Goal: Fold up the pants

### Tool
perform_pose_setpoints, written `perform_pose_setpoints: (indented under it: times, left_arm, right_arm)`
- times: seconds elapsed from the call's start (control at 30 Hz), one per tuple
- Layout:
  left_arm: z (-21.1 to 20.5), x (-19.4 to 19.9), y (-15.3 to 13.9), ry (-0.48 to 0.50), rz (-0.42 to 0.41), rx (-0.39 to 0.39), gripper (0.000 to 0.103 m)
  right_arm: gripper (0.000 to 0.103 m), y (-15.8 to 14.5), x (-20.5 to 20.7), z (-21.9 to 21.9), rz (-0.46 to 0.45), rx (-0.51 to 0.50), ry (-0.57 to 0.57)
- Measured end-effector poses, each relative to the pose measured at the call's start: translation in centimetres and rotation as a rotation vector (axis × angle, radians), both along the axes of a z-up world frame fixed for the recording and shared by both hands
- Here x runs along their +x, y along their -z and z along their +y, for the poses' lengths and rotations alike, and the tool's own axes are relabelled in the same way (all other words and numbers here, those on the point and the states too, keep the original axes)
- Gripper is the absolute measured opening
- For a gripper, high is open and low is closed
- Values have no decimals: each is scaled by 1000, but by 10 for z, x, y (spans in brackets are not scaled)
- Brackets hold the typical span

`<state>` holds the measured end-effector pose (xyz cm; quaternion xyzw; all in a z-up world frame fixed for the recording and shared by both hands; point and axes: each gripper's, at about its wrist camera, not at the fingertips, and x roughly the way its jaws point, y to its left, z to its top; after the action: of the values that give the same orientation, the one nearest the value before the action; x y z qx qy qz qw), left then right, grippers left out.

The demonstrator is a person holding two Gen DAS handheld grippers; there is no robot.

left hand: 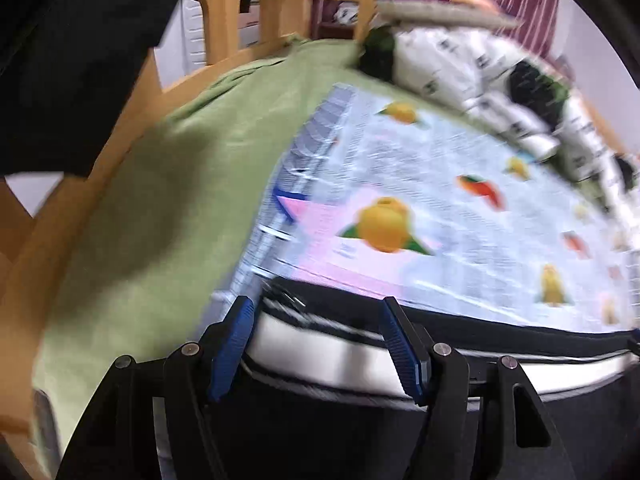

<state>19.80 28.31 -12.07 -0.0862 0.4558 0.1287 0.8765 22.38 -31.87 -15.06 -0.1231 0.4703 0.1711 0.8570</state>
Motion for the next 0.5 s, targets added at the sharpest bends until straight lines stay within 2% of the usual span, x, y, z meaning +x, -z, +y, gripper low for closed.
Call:
perform_pose_setpoints:
  times: [0.03, 0.07, 0.1, 0.2, 0.3, 0.4, 0.43, 0.5]
  left_arm:
    - [1, 5, 5, 6, 19, 6, 34]
    - [3, 8, 10, 23, 34, 0, 25]
    - [4, 8, 12, 34, 44, 7, 24]
    - [10, -6, 3, 50, -37, -18, 21]
    - [15, -22, -11, 33, -114, -74, 21]
    - [21, -28, -25, 21, -172, -97, 21]
    - [23, -25, -23, 15, -174, -82, 21]
    - [26, -12, -9, -6, -121, -69, 21]
  right_arm:
    - [56, 8, 1, 5, 17, -31, -19]
    - [55, 18, 2, 10, 35, -73, -42]
    - [52, 24, 0, 14, 35, -101, -56]
    - [4, 21, -9, 23, 17, -124, -106]
    - [3, 8, -18, 20, -42, -111, -103]
    - [3, -12, -19, 11, -92, -29, -73]
    - [3, -14, -16, 9, -96, -6, -61]
    - [3, -6, -6, 13, -86, 1, -46]
